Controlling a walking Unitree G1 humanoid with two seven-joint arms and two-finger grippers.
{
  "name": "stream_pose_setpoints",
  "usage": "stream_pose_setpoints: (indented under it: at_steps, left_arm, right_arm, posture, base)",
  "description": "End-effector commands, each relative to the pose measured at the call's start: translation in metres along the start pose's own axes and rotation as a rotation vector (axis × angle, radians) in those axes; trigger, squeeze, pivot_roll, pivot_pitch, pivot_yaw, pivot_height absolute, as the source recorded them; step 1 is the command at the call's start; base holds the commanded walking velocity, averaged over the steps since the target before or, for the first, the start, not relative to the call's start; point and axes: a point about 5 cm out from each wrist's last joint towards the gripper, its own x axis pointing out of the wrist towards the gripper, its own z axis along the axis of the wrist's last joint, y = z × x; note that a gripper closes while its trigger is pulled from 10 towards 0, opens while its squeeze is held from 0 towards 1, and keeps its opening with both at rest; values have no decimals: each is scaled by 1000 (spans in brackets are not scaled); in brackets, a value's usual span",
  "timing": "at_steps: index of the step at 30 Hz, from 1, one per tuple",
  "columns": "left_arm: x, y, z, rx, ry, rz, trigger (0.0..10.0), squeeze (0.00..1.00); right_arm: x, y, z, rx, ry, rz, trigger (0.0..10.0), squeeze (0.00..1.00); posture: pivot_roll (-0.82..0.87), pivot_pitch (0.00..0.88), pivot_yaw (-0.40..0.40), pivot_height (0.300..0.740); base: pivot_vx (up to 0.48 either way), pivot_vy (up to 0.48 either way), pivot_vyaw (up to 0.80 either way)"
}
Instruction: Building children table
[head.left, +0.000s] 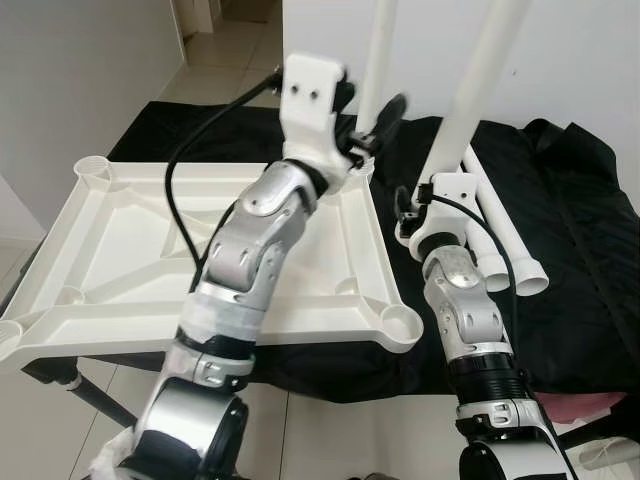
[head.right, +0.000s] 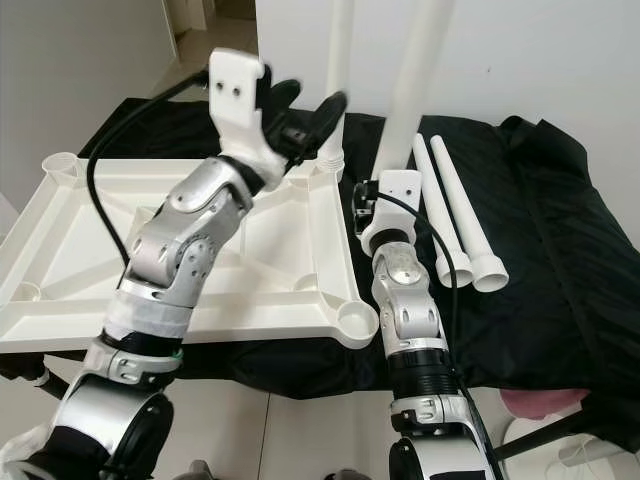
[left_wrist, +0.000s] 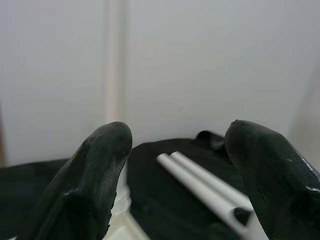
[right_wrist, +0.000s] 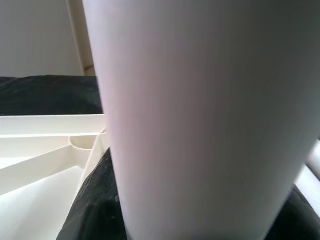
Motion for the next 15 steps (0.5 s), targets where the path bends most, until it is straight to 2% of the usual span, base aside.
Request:
stream_pose_setpoints:
  at_steps: [1,9,11,15]
  left_arm:
    - [-6,5,-4,47,9,24,10000,0]
    - [-19,9,-15,74,38,40,10000,0]
    - [-26,7,-24,116,72,35,10000,0]
    - [-33,5,-32,124,104,28,10000,0]
  right_arm:
    - [-2,-4,4,11,-17,-16,10000,0]
    - [-8,-8,5,23,-41,-17,10000,0]
    - [-12,-10,3,13,-48,-11,10000,0]
    - [-17,-9,1,3,-52,25,10000,0]
  posture:
    - [-26,0,-21,740]
    - [-20,0,-31,740]
    - [-16,0,-35,740]
    - [-18,0,-31,740]
  base:
    - [0,0,0]
    - [0,0,0]
    - [0,0,0]
    - [0,0,0]
